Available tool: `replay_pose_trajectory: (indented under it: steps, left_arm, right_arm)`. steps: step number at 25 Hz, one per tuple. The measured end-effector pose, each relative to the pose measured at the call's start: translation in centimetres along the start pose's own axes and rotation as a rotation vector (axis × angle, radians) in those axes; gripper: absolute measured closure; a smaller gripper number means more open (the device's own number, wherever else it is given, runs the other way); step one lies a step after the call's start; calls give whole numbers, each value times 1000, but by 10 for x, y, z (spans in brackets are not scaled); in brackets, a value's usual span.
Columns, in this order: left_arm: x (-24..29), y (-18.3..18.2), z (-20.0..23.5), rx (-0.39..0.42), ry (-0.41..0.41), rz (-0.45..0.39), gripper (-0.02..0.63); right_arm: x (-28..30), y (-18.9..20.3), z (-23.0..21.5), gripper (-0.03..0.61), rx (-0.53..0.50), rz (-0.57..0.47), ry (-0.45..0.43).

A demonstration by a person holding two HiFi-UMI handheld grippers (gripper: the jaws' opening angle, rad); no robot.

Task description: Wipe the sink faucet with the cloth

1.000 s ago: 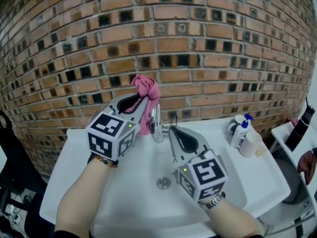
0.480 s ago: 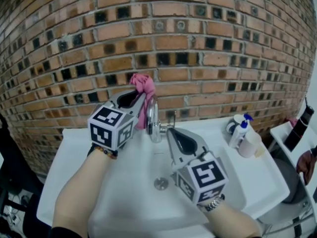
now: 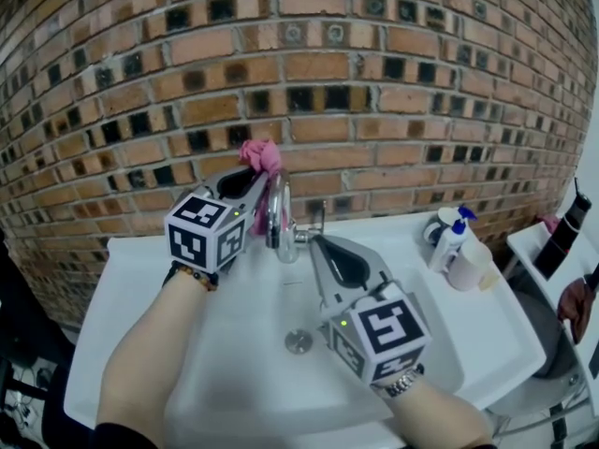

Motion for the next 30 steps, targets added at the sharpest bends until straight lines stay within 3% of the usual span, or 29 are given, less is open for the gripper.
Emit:
replay_pose_trajectory:
  steps: [18,30]
  left_arm:
    - [21,59,2,-6,31,145,569]
    - [22,81,-1,-12,23,177,569]
  right_arm:
    - [4,9,2,568,-5,29,-8]
    - [4,11,0,568,-3,40,-4]
Point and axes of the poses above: the fingertips, and each gripper's own axes: x forward along the fingers, z to its left, y out of its underside, the point moved 6 cm from there along -x, backward along the fingers, and after that the axes turned 5 degrees about -x, right-handed, at the moved point
